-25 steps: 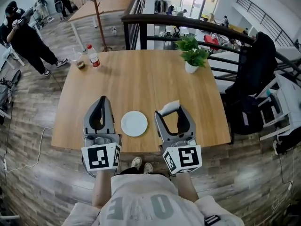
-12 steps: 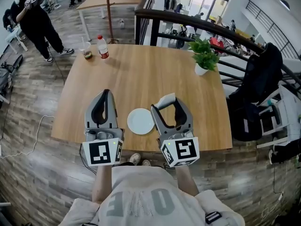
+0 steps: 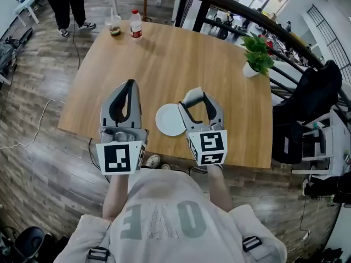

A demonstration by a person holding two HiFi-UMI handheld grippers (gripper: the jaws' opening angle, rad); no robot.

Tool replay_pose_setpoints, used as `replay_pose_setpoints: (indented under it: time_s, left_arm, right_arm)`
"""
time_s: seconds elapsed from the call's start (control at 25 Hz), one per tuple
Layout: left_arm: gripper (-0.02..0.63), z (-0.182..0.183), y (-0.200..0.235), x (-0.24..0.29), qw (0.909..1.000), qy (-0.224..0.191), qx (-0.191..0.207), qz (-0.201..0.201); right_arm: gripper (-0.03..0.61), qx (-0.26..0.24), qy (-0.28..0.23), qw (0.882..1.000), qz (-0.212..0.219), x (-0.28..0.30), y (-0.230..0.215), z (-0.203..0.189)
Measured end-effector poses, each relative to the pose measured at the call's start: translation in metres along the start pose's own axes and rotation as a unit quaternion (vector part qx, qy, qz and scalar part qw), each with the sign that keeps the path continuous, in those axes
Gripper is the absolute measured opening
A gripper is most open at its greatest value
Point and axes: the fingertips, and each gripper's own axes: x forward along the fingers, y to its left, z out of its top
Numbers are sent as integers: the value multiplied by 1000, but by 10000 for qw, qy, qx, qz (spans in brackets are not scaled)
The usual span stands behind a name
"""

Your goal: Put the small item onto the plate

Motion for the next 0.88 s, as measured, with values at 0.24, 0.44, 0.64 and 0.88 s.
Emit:
replay_pose_setpoints:
  time_s: [0.24, 0.44, 0.64, 0.88]
  left_arm:
    - [9, -28, 11, -13, 9989, 448, -99, 125]
    - [9, -31, 14, -17, 9983, 556, -62, 162]
    - [9, -35, 27, -23, 9977, 592, -102, 317]
    - [9, -34, 43, -27, 9972, 544, -109, 492]
  right_arm:
    - [310, -125, 998, 9937, 486, 29, 22, -72]
    - [309, -80, 1829, 9801, 763, 52, 29, -135]
    - [309, -373, 2490, 9622, 1036, 66, 44, -183]
    - [310, -428, 3041, 9424, 1324, 71, 60, -219]
